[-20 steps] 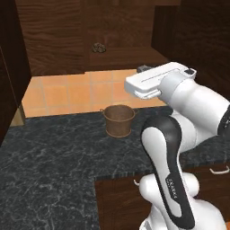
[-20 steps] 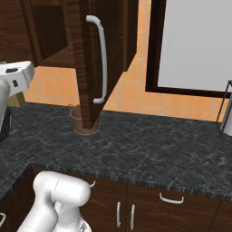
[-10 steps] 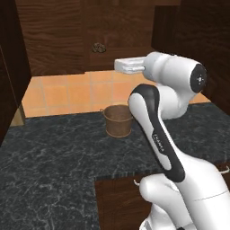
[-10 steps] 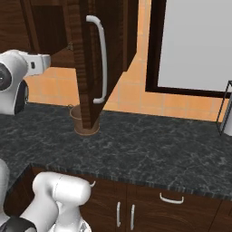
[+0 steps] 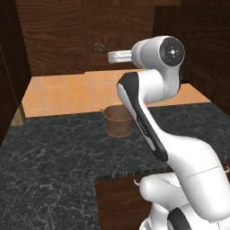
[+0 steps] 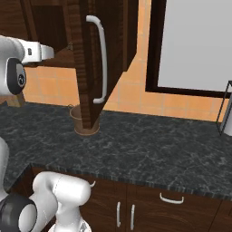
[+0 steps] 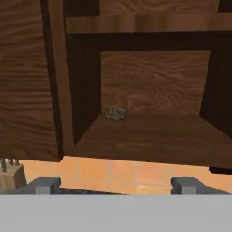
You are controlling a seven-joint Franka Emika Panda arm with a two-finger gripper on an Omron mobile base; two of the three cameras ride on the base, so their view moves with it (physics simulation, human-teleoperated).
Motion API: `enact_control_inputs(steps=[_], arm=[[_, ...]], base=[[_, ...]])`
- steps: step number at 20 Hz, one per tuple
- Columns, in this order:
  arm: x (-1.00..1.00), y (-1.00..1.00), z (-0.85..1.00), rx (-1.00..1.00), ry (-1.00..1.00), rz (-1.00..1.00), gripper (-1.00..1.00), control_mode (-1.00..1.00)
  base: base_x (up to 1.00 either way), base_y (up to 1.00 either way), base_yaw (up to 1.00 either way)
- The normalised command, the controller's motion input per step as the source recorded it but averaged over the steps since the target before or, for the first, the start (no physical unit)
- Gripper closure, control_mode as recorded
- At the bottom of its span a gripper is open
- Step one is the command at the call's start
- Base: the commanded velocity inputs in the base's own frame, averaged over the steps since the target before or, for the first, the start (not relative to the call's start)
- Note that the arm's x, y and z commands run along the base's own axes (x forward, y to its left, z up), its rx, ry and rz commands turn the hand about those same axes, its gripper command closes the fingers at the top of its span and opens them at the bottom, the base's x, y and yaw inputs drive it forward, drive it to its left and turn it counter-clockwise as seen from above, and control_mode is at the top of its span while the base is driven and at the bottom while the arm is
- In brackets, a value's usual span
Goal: Open the cabinet, pick up the bread from the cabinet and place it in the basket. Then move the basket to the dining counter.
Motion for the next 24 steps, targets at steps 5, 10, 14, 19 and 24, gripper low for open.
enact_control_inputs(steps=[5, 10, 14, 19, 24], arm=[[0.21, -0.24, 0.06, 0.05, 0.22, 0.00, -1.00, -1.00], [0.19, -0.15, -0.20, 0.00, 0.01, 0.00, -1.00, -1.00], [0.40, -0.01, -0.37, 0.00, -0.01, 0.00, -1.00, -1.00], [0.65, -0.05, -0.01, 0.03, 0.07, 0.00, -1.00, -1.00], [0.76, -0.01, 0.00, 0.03, 0.16, 0.00, -1.00, -1.00]], base=[[0.00, 0.00, 0.00], [0.00, 0.00, 0.00], [0.00, 0.00, 0.00], [0.00, 0.00, 0.00], [0.00, 0.00, 0.00]])
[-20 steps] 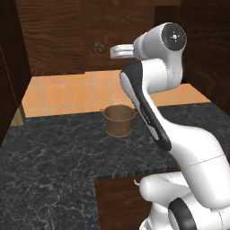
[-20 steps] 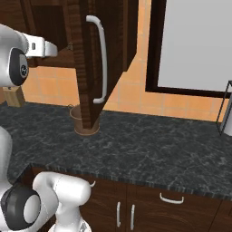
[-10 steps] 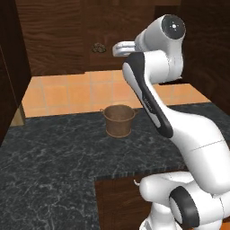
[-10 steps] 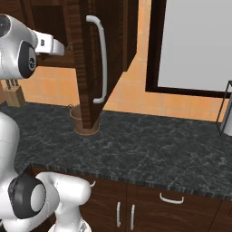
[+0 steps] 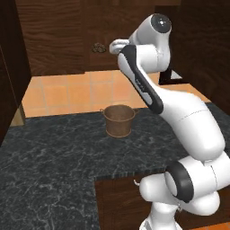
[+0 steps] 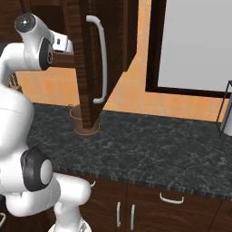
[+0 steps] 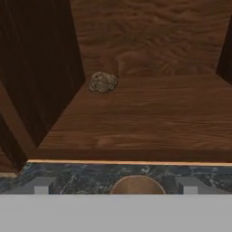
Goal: Open the cabinet, pick up the bread from the cabinet and place it in the basket. Then move the basket to the dining counter.
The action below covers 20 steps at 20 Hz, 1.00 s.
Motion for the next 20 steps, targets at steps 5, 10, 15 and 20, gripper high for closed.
enact_control_inputs(steps=[5, 10, 15, 20], arm=[[0.53, 0.02, 0.00, 0.00, 0.03, 0.02, -1.00, -1.00], [0.49, 0.04, 0.00, 0.00, 0.00, 0.05, -1.00, -1.00], [0.50, 0.04, -0.02, 0.00, -0.01, 0.10, -1.00, -1.00], [0.54, 0.08, -0.23, 0.00, 0.00, 0.16, -1.00, -1.00]], base=[[0.00, 0.00, 0.00], [0.00, 0.00, 0.00], [0.00, 0.00, 0.00], [0.00, 0.00, 0.00]])
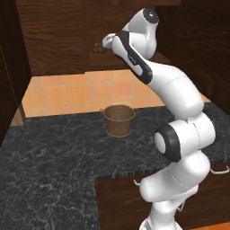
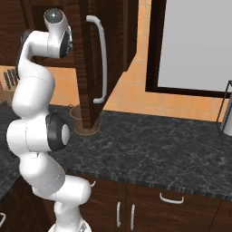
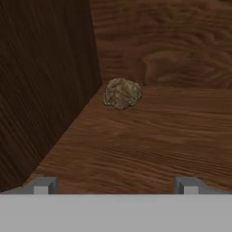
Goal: Open the cabinet, pick up the bread from the cabinet and place it in the basket. Then move the basket to the dining counter.
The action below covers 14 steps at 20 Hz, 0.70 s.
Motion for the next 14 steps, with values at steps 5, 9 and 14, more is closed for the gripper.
enact_control_inputs(steps=[5, 9, 14], arm=[[0.49, 0.17, -0.08, 0.00, 0.01, 0.10, -1.00, -1.00], [0.51, 0.11, -0.01, 0.00, 0.09, 0.00, -1.00, -1.00], [0.48, 0.14, -0.02, 0.00, 0.05, 0.00, -1.00, -1.00]], base=[[0.00, 0.00, 0.00], [0.00, 0.00, 0.00], [0.00, 0.00, 0.00]])
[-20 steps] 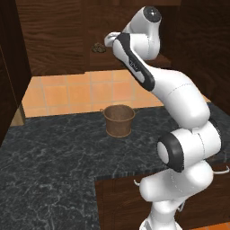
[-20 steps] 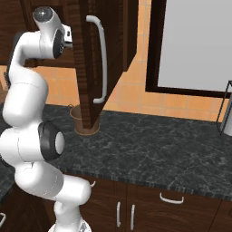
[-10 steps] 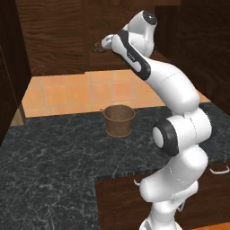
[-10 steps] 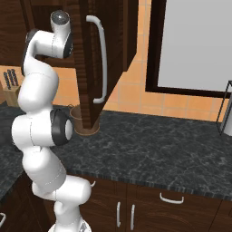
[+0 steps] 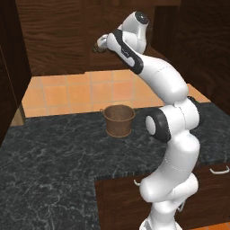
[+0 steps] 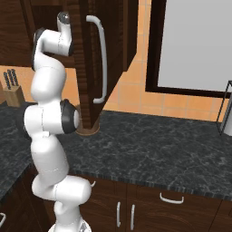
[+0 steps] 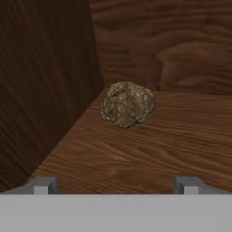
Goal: Open the cabinet, pick up the bread from the cabinet and place it in the basket. Then move the basket to the dining counter.
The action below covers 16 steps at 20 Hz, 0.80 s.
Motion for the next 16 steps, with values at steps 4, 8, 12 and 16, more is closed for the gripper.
enact_control_inputs(steps=[4, 8, 12, 16], arm=[[0.51, 0.14, -0.04, 0.00, 0.08, 0.00, -1.00, -1.00], [0.58, 0.15, -0.10, 0.00, 0.06, 0.00, -1.00, -1.00], [0.42, 0.11, -0.01, 0.00, 0.01, 0.00, -1.00, -1.00], [0.31, 0.04, -0.01, 0.00, 0.00, -0.01, -1.00, -1.00]], base=[[0.00, 0.00, 0.00], [0.00, 0.00, 0.00], [0.00, 0.00, 0.00], [0.00, 0.00, 0.00]])
